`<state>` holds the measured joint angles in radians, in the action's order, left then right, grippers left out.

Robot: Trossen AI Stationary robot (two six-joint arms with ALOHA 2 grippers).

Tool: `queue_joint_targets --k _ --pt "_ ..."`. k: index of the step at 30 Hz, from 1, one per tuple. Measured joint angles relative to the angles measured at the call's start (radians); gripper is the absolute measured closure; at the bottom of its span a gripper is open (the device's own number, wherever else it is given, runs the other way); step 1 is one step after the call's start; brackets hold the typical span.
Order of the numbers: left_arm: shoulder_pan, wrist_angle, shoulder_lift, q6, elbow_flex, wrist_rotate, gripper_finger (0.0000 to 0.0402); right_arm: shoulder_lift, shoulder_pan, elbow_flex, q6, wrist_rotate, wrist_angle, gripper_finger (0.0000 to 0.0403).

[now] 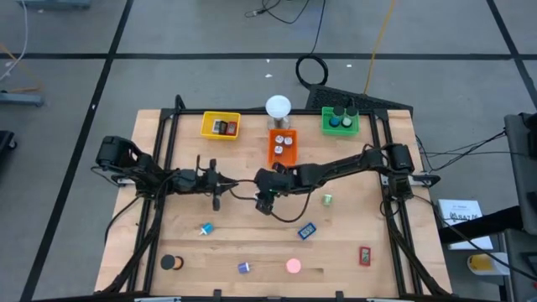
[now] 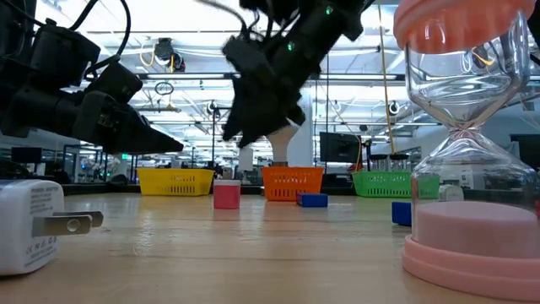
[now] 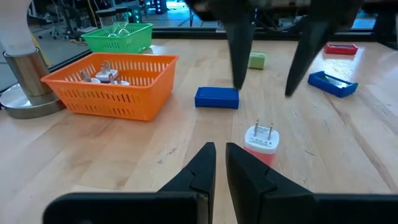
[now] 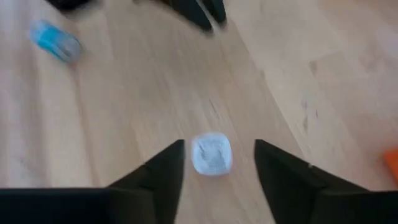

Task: Pick & Place Office items
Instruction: Put the pink charger adapter into the orange bin

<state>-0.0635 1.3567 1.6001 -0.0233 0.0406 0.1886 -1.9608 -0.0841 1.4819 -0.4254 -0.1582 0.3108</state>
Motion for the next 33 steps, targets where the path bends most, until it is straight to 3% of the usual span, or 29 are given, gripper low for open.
queue_joint_targets --k 5,10,25,33 --pt "0.000 0.000 0.000 -0.001 0.000 0.000 0.0360 -0.046 0.000 0.004 0.028 0.002 -0.044 0.0144" --pt "0.000 -0.001 0.000 0.010 0.000 0.000 0.0360 -0.091 0.005 0.001 0.057 0.003 -0.079 0.0121" --pt "0.000 -0.008 0.000 0.046 0.000 0.001 0.0360 -0.106 0.006 0.000 0.072 -0.023 -0.086 0.0185" --pt "0.000 -0.008 0.000 0.045 0.000 0.001 0.0360 -0.146 0.006 0.000 0.081 0.003 -0.121 0.0199"
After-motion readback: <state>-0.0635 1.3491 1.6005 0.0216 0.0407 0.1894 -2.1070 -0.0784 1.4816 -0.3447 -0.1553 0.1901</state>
